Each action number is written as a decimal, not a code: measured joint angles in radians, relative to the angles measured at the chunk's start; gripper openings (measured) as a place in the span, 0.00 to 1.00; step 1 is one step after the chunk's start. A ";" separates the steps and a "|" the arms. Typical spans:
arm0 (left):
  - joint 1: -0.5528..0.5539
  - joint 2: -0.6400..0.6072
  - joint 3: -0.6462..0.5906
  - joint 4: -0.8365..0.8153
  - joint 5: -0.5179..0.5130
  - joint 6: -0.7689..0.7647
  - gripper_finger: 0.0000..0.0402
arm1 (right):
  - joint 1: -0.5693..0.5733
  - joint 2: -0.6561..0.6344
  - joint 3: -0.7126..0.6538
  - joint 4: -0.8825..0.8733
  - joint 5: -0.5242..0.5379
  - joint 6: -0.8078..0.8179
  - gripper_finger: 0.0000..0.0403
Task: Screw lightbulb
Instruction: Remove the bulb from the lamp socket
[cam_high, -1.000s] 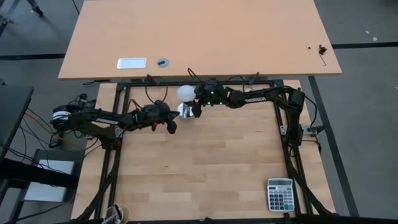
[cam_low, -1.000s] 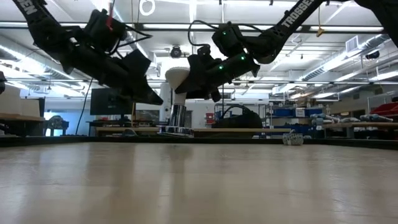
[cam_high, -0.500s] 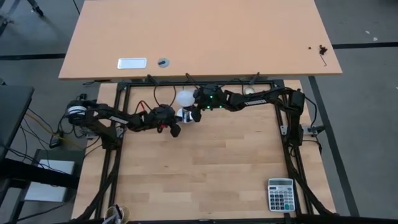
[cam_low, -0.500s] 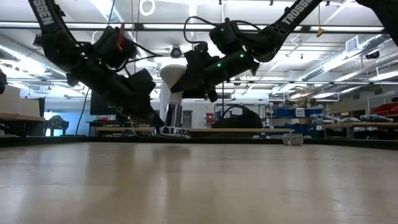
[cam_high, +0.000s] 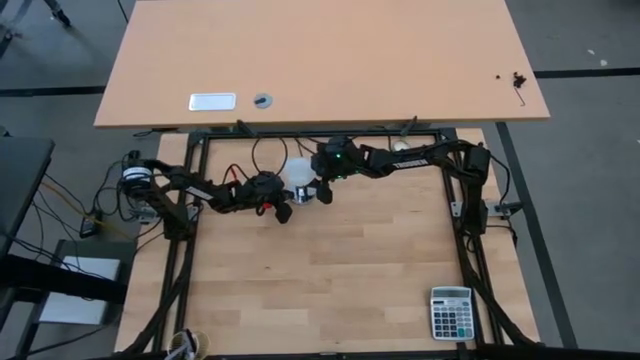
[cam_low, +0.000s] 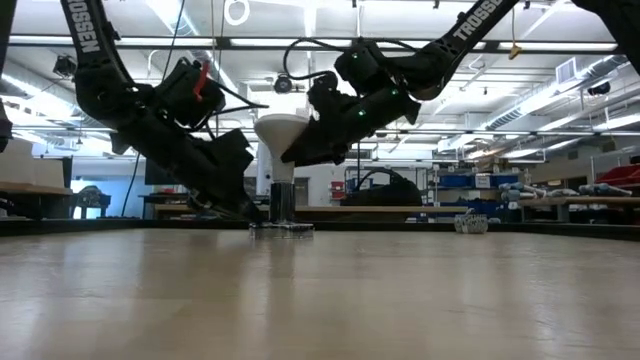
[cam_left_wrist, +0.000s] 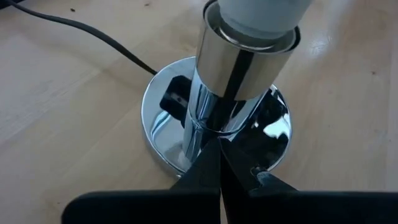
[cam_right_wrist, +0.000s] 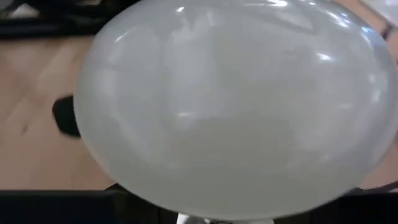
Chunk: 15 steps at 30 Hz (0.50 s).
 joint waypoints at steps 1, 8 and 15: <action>0.000 0.000 0.000 0.001 0.001 0.000 0.00 | -0.004 0.000 0.000 -0.003 -0.012 -0.041 0.49; 0.000 0.000 -0.001 0.008 0.022 0.000 0.00 | -0.041 -0.008 0.000 -0.031 -0.029 -0.116 0.49; 0.000 0.000 -0.001 0.009 0.025 -0.003 0.00 | -0.042 -0.073 0.000 -0.078 0.021 -0.031 0.53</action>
